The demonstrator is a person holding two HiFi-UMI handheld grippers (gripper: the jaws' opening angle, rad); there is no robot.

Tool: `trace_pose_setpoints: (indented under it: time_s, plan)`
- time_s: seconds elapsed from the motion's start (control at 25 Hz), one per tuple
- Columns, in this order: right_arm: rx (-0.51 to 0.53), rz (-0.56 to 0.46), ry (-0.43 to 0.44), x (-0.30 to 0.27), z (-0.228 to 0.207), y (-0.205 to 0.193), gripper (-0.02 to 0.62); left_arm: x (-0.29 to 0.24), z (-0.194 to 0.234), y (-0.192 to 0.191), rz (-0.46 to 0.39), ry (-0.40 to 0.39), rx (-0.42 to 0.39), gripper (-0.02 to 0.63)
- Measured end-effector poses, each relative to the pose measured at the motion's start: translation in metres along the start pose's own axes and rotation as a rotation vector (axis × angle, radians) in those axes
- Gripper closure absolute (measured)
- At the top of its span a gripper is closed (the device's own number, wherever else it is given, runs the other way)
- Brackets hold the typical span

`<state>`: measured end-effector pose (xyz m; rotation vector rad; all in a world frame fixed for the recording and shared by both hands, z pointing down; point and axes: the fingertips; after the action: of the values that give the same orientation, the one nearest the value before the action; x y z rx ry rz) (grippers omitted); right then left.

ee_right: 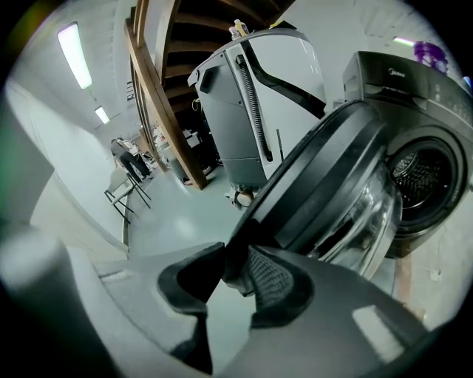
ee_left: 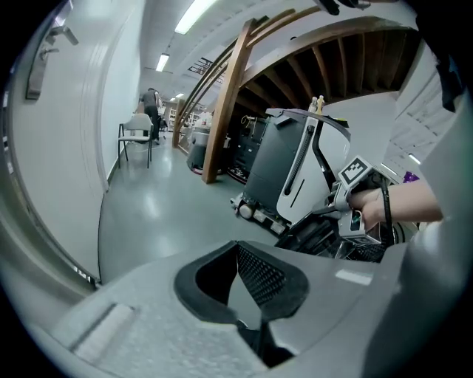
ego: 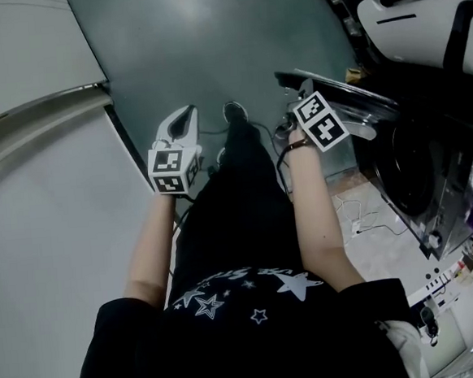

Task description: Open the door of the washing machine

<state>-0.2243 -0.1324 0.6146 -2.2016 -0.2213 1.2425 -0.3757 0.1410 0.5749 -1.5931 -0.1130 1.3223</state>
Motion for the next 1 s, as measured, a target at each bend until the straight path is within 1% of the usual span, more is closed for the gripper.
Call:
trace_pose_setpoints:
  time_s: [0.2,0.48,0.76,1.0]
  plan:
    - [0.051,-0.009,-0.011,-0.024,0.013,0.023,0.501,-0.017,0.002,0.014,0.014,0.023,0.019,0.594]
    - [0.048,-0.016,-0.022,-0.053,0.021,0.053,0.535,-0.041,0.002,0.031,0.030,0.022,0.042,0.594]
    - [0.062,-0.060,0.010,-0.072,0.030,0.079,0.535,-0.057,0.014,0.048,-0.003,0.033,0.025,0.594]
    - [0.122,-0.067,0.050,-0.062,0.045,0.079,0.535,-0.049,0.022,0.055,-0.026,0.045,0.020,0.594]
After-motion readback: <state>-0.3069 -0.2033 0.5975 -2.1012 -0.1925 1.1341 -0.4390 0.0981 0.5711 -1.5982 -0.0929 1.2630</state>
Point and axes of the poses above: the fingertips, and each gripper's own axes: x backward along the fingers, z to its left, y out of its top, and after that the axes turned 9 degrees about y, right-handed
